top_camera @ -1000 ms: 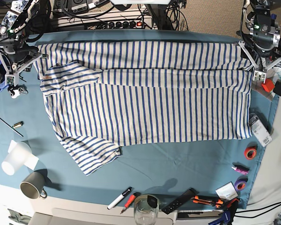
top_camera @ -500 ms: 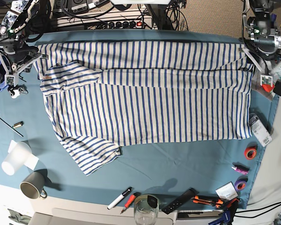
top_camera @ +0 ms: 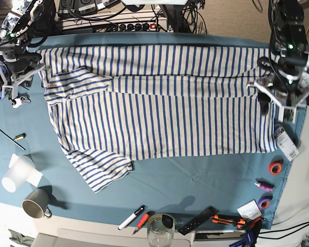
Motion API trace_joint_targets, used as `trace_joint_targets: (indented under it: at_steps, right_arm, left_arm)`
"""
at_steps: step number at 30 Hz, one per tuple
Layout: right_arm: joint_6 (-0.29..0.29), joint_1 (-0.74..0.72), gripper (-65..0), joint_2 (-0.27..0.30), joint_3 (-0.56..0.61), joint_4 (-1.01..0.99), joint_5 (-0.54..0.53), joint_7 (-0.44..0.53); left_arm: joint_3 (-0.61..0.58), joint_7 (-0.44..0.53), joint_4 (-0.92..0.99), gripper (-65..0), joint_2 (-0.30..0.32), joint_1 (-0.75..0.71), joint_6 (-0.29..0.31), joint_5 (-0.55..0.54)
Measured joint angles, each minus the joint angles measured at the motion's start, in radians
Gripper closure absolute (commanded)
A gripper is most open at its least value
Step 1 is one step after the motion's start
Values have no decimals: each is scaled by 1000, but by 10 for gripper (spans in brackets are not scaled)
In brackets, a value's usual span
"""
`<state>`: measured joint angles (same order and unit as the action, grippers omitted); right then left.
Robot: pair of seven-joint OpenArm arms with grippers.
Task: Fold the T-shirt properly
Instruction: 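Reach both grippers to the hem and grasp the hem edge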
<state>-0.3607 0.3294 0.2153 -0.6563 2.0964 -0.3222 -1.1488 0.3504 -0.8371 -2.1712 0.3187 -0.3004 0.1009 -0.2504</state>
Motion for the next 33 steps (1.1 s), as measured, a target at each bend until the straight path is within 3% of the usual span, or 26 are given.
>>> trace_joint_targets:
  at_steps: [6,11,14,22,28,33]
  right_arm:
    - [3,-92,-106,0,0,-6,-1,11]
    - [2,-145,-106,0,27,-122,6,21]
    - [2,-187,-106,-1,71,-200,10,21]
    - [2,-297,-106,-1,193,-345,88,16]
    - [3,-335,-106,-1,212,-361,125,43]
    - [3,-380,-106,-2,214,-361,126,55]
  left_arm:
    - [-1,31,172,-269,0,131,6,-21]
    - [-28,30,415,-352,-2,260,5,-9]
    - [-58,92,516,-361,-3,330,5,-8]
    - [-150,185,744,-361,-3,467,-10,177]
    - [-161,188,882,-361,-3,546,-22,236]
    - [-161,180,958,-361,-3,595,-22,224]
